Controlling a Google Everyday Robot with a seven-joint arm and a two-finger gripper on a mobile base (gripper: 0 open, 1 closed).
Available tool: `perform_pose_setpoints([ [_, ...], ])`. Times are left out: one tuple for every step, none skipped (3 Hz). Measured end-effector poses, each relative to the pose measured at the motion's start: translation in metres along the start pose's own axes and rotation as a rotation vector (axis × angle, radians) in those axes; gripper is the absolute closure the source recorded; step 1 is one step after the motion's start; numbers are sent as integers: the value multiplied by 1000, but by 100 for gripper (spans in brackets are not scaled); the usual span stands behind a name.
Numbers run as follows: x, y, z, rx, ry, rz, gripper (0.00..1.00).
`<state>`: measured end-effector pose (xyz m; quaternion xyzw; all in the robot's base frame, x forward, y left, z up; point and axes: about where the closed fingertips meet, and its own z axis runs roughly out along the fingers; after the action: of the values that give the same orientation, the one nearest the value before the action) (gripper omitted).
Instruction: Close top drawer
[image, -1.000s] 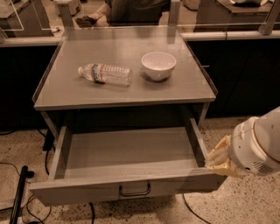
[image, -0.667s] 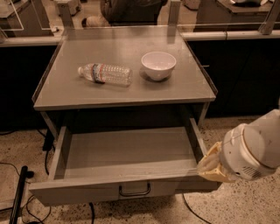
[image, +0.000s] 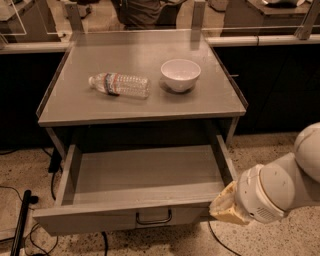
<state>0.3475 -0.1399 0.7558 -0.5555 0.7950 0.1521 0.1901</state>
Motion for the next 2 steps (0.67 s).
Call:
perform_pose_setpoints([
  [5,7,27,-23,-27,15,100],
  [12,15,54,-44,-25,21,100],
])
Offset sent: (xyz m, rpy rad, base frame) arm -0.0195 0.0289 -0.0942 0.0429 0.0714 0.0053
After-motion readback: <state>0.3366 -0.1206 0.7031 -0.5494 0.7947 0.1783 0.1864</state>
